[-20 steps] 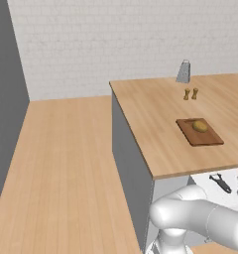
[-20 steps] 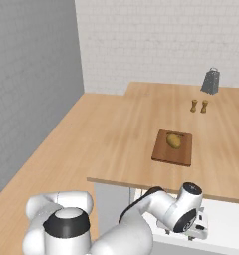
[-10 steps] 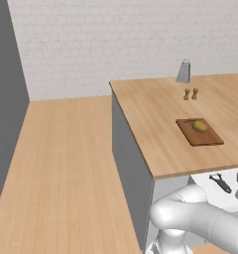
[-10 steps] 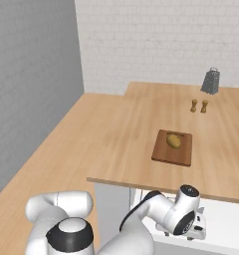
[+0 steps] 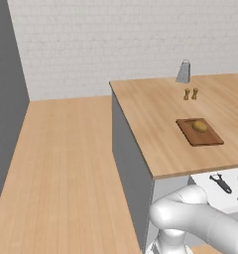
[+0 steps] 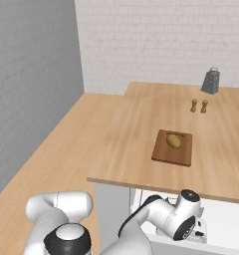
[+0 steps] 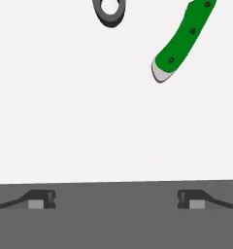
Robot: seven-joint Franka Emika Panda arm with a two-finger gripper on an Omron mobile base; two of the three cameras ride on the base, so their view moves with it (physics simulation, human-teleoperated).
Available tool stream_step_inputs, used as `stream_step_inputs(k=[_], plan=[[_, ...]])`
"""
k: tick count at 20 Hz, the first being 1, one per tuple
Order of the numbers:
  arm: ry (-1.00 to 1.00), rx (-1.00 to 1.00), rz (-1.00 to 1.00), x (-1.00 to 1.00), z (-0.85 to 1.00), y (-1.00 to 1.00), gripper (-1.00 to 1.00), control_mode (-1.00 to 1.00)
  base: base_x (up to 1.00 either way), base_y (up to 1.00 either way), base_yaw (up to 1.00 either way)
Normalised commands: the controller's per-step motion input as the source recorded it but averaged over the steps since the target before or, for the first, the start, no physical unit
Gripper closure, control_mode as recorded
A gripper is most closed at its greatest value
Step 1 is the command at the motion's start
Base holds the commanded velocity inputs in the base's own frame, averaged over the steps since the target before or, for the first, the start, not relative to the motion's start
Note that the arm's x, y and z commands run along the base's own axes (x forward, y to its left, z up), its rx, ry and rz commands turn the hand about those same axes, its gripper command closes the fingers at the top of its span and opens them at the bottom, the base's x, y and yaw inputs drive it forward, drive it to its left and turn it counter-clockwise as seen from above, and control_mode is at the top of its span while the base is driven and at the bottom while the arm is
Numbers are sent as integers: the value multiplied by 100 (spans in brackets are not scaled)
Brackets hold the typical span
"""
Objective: Place the appropriate cutting tool for cutting the potato skin on the cutting board.
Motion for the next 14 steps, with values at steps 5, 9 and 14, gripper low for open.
stream_step_inputs(k=[5, 9, 14], plan=[[12, 0, 0, -14, -9, 0, -100, -100, 0, 0, 0], [15, 0, 0, -9, 0, 0, -100, -100, 0, 0, 0], [15, 0, 0, -37, -1, 0, -100, -100, 0, 0, 0]])
